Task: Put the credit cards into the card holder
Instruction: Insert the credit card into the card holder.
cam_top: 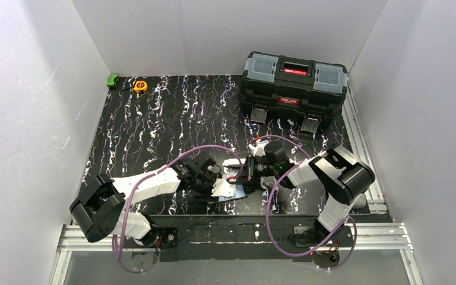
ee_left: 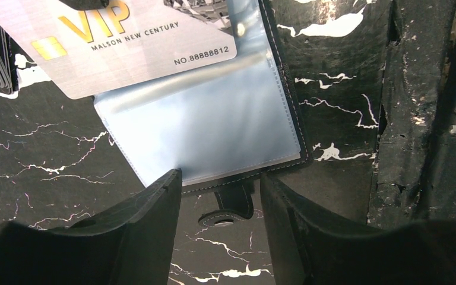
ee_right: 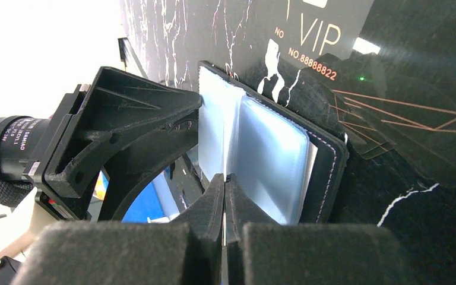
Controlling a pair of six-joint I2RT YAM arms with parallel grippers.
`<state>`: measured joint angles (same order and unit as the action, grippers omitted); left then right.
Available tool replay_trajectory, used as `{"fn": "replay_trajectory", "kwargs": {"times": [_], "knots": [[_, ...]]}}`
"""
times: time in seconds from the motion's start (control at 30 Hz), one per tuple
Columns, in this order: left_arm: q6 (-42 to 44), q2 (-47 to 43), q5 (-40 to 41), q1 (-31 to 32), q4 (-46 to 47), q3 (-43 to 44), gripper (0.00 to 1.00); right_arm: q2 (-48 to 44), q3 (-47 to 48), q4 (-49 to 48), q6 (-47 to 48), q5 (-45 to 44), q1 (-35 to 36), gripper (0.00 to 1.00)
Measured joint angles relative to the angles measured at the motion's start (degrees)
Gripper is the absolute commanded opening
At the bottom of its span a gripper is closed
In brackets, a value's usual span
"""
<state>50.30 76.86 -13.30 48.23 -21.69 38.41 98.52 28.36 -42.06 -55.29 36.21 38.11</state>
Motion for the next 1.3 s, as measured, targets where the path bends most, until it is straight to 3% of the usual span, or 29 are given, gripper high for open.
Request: {"fn": "replay_trajectory", "kwargs": {"times": [0.87, 1.3], "knots": [[-0.85, 0.0, 0.74, 0.39, 0.2, 0.0, 0.5, 3.21, -0.13, -2.89, -1.66, 0.09, 1.11, 0.01], [-0.83, -0.04, 0.9, 0.66, 0.22, 0.0, 0.5, 3.15, 1.68, 1.62, 1.6, -0.87, 2.89, 0.01]]}}
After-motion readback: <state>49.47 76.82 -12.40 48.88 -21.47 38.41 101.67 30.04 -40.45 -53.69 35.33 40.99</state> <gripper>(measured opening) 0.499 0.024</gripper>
